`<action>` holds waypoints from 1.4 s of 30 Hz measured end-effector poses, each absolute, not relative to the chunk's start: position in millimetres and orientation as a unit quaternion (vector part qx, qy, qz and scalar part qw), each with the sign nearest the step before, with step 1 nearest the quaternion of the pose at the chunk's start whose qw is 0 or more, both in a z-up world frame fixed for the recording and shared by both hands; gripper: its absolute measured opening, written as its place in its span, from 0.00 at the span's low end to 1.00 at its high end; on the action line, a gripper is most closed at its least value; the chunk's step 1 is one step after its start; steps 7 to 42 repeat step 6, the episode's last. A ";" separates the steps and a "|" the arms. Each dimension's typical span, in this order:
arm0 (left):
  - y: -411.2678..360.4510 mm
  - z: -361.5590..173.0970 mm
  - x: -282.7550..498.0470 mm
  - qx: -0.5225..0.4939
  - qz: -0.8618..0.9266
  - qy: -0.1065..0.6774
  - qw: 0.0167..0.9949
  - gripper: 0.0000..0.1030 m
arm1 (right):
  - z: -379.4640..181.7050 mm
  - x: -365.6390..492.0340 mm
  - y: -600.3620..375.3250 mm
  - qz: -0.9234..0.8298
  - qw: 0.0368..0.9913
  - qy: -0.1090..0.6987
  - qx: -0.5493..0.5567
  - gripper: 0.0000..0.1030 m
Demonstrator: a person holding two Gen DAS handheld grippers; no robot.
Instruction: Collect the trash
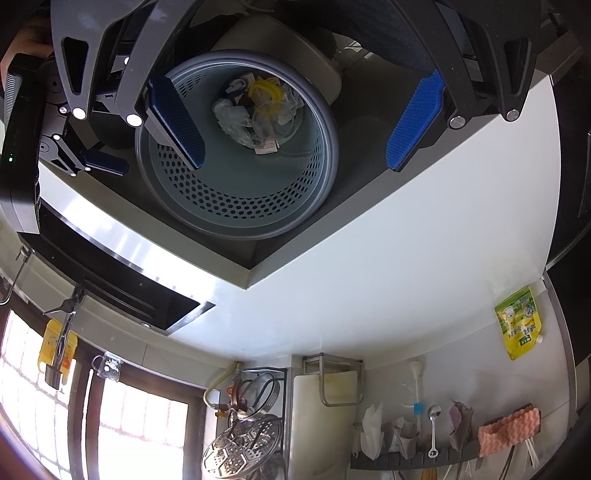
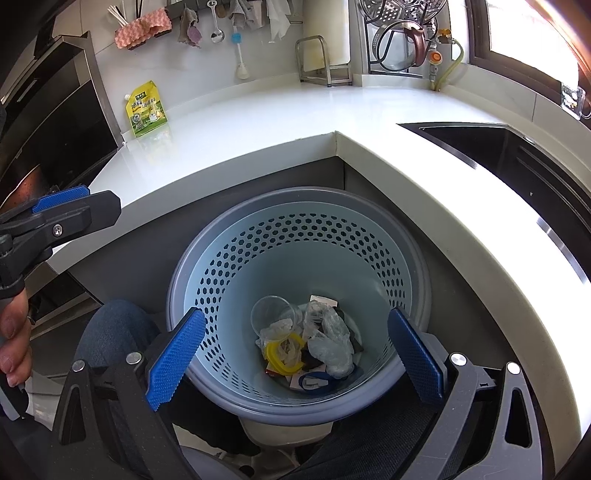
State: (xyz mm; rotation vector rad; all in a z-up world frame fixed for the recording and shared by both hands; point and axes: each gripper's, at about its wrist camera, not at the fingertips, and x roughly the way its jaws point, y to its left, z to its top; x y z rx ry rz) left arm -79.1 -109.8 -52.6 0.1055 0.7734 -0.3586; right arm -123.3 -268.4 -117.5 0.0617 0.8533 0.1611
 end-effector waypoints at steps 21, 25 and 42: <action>-109.1 -50.6 -79.5 0.050 -0.167 0.374 0.911 0.94 | -116.4 -125.0 -270.7 0.077 0.908 0.410 0.032 0.92; -109.1 -50.6 -79.5 0.050 -0.167 0.374 0.911 0.94 | -116.4 -125.0 -270.7 0.077 0.908 0.410 0.032 0.92; -109.1 -50.6 -79.5 0.050 -0.167 0.374 0.911 0.94 | -116.4 -125.0 -270.7 0.077 0.908 0.410 0.032 0.92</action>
